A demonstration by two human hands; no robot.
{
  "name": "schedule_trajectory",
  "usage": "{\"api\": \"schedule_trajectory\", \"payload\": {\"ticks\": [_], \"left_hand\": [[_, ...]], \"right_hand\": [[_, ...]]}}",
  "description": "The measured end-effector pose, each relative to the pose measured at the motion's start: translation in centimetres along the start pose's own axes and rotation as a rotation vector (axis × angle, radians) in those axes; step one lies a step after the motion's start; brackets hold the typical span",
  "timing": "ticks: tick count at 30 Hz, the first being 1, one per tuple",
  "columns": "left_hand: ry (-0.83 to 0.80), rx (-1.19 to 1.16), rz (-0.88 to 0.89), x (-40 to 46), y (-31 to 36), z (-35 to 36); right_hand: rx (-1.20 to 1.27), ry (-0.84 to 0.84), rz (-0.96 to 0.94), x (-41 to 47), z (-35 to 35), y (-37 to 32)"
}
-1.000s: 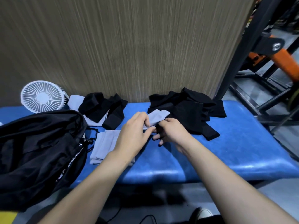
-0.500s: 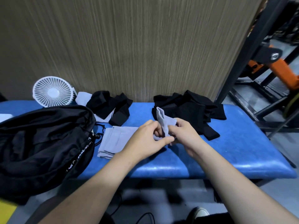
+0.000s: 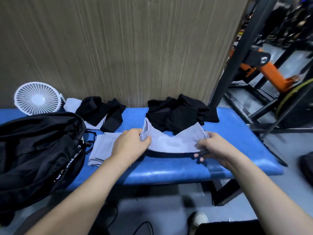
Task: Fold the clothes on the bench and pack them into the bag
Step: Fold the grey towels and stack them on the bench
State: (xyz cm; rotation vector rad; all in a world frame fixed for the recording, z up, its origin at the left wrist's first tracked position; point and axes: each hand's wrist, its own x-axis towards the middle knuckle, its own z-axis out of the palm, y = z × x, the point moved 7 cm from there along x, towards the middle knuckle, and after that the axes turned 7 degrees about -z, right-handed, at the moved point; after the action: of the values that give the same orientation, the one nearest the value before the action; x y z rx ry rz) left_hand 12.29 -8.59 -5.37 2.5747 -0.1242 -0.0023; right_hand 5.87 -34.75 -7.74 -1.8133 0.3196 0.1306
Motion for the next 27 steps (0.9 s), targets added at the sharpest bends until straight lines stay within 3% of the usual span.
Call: {"api": "schedule_trajectory", "payload": {"ticks": [6, 10, 15, 20, 27], "left_hand": [[-0.103, 0.028, 0.129, -1.2, 1.0, 1.8], [-0.098, -0.044, 0.157, -1.5, 1.5, 2.0], [-0.196, -0.137, 0.117, -1.6, 1.0, 2.5], [-0.250, -0.167, 0.064, -1.7, 0.6, 3.0], [-0.285, -0.261, 0.045, -1.5, -0.1, 3.0]], "right_hand": [[-0.133, 0.055, 0.037, -1.7, -1.9, 1.4], [-0.324, 0.212, -0.075, -1.2, -3.2, 0.8], [-0.373, 0.257, -0.166, -1.4, -4.1, -0.3], [-0.374, 0.155, -0.282, -1.6, -3.1, -2.1], [-0.325, -0.061, -0.518, -1.6, 4.2, -4.9]]}}
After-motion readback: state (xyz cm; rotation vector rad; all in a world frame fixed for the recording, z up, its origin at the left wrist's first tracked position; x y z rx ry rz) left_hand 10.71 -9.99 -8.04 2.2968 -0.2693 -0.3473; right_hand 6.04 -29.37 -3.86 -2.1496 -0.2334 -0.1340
